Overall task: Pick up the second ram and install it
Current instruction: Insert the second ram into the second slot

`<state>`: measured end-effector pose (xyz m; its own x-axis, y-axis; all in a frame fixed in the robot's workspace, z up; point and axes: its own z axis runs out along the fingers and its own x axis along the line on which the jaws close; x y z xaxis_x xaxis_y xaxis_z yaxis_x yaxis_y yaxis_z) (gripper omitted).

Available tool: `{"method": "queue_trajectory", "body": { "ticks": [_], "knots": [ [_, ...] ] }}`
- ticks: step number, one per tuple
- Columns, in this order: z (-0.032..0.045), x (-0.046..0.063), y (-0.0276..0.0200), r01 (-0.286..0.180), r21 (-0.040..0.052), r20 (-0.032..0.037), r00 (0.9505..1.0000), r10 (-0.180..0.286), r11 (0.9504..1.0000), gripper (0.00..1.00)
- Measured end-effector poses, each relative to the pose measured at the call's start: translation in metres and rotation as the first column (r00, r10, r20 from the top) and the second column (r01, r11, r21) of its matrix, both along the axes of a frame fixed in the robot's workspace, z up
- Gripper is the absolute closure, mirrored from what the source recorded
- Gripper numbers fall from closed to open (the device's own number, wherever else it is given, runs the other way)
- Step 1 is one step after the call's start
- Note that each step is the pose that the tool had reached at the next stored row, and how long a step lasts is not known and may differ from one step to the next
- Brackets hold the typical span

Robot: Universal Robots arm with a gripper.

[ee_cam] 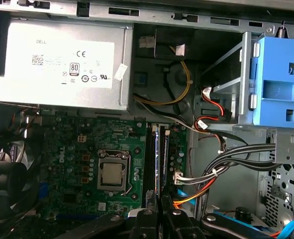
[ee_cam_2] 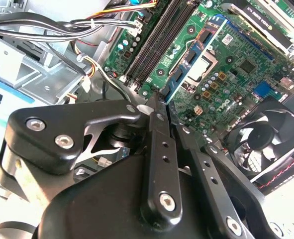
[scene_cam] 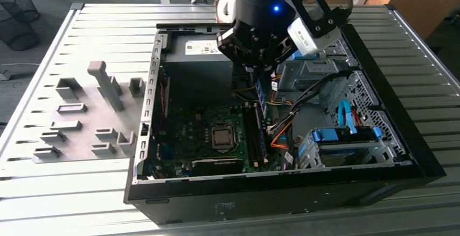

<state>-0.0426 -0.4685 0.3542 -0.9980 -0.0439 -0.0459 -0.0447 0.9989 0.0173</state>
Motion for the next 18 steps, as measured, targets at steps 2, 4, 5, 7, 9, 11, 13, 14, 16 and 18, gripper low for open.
{"method": "queue_trajectory", "body": {
  "ticks": [2,4,5,7,9,11,13,14,16,18],
  "knots": [
    [0.0,0.0,0.0,0.0,-0.0001,-0.0013,1.0,0.0,1.0,0.86],
    [-0.0001,0.0,0.0,0.0,0.0001,-0.0045,1.0,0.0,1.0,0.86],
    [-0.0004,0.0,0.0,0.0,0.0002,-0.0053,1.0,0.0,1.0,0.86],
    [-0.0008,0.0,0.0,0.0,-0.0001,-0.0071,1.0,0.0,1.0,0.86],
    [-0.0009,0.0,0.0,0.0,-0.0001,-0.0072,1.0,0.0,1.0,0.86],
    [-0.0009,0.0,0.0,0.0,-0.0001,-0.0072,1.0,0.0,1.0,0.86],
    [-0.001,0.0,0.0,0.0,0.0,-0.0072,1.0,0.0,1.0,0.86],
    [-0.0012,0.0,0.0,0.0,0.0001,-0.0071,1.0,0.0,1.0,0.86],
    [-0.003,0.0,0.0,0.0,0.0003,-0.0071,1.0,0.0,1.0,0.86],
    [-0.0066,0.0,0.0,0.0,0.0001,-0.0091,1.0,0.0,1.0,0.86]
  ]
}}
